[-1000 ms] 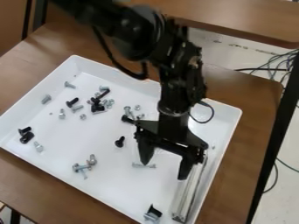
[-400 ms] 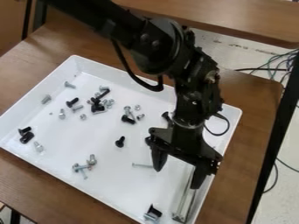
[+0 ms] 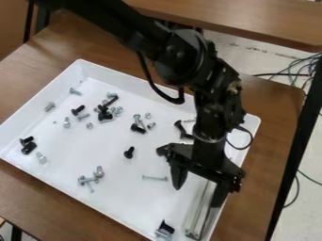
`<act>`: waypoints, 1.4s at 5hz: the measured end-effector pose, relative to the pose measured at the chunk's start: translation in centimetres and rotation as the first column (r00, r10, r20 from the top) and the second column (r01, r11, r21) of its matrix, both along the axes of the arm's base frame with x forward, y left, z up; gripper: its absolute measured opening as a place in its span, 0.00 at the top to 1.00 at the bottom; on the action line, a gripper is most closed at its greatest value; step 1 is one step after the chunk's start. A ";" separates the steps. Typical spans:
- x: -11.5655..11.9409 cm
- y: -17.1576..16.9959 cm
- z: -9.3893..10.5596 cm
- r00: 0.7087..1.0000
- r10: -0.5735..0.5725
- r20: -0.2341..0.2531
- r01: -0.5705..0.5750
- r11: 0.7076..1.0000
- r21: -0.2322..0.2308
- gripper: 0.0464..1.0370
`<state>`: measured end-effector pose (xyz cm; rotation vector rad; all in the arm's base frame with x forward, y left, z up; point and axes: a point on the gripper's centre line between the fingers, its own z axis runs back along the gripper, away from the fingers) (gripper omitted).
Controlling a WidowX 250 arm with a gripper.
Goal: Sweep into pile
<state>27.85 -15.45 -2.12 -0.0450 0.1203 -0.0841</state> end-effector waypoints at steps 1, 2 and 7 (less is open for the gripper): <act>0.1 -0.3 -0.4 1.000 -0.004 -0.005 0.004 1.000 -0.010 0.04; 0.4 -0.2 -1.9 0.999 -0.001 -0.036 0.001 1.000 -0.014 0.04; 2.7 0.4 -0.2 0.982 -0.175 -0.078 0.168 0.982 -0.080 0.68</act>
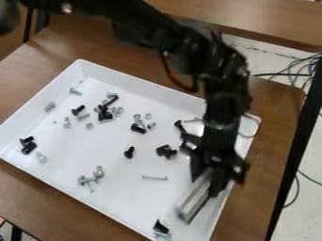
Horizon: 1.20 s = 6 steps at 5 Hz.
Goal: Sweep into pile
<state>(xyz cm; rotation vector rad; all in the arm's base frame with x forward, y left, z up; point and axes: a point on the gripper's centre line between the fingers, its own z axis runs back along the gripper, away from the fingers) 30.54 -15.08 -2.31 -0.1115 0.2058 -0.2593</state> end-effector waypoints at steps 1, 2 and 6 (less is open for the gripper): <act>0.3 0.5 -0.1 1.000 -0.011 -0.012 0.011 1.000 0.002 0.68; 2.2 0.6 0.2 1.000 0.007 0.001 -0.007 0.999 -0.040 0.68; 6.1 9.7 -2.3 0.968 0.247 0.036 -0.242 0.965 -0.102 0.68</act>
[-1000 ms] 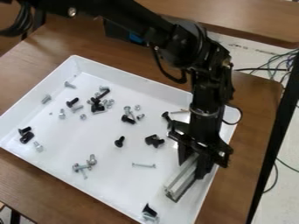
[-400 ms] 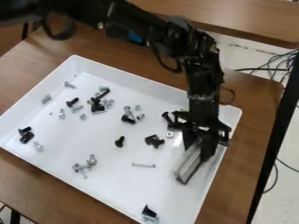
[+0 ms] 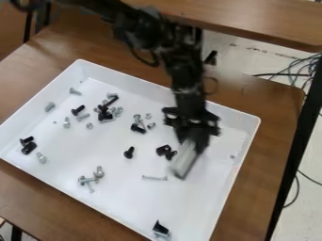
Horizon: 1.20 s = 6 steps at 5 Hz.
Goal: Sweep into pile
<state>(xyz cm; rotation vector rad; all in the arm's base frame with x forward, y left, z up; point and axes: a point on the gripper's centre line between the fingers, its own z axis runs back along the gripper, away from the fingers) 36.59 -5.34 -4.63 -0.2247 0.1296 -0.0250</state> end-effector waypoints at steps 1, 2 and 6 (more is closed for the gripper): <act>0.0 5.2 -0.1 0.994 0.107 -0.007 -0.107 0.994 0.025 0.68; -0.1 9.9 -0.3 0.983 0.180 -0.030 -0.178 0.983 0.055 0.68; -4.4 21.1 0.2 0.935 0.349 -0.062 -0.340 0.932 0.127 0.68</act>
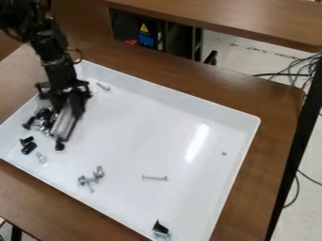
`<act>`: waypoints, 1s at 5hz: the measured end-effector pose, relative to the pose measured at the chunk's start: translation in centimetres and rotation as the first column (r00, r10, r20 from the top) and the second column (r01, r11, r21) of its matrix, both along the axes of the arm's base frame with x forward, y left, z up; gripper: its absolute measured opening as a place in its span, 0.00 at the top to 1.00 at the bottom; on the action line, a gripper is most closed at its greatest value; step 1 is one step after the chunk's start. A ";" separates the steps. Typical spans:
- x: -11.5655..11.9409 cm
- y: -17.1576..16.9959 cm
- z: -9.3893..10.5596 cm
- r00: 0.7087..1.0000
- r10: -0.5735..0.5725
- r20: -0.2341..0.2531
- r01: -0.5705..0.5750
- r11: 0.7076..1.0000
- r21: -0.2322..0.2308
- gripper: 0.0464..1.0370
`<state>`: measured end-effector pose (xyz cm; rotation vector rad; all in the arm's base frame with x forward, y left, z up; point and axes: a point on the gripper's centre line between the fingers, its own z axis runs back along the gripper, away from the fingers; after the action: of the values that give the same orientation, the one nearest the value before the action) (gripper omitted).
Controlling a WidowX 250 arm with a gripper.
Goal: Sweep into pile
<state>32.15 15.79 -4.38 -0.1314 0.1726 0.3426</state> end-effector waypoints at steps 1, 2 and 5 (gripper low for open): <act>-0.7 -2.3 1.1 1.000 -0.028 -0.010 0.028 1.000 -0.010 0.68; -0.4 -6.0 4.0 0.995 -0.075 0.069 0.077 0.997 -0.014 0.68; -0.3 -21.4 5.5 0.941 -0.313 0.126 0.314 0.949 0.014 0.68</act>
<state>31.84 -5.59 1.12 -0.1288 0.0665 0.0144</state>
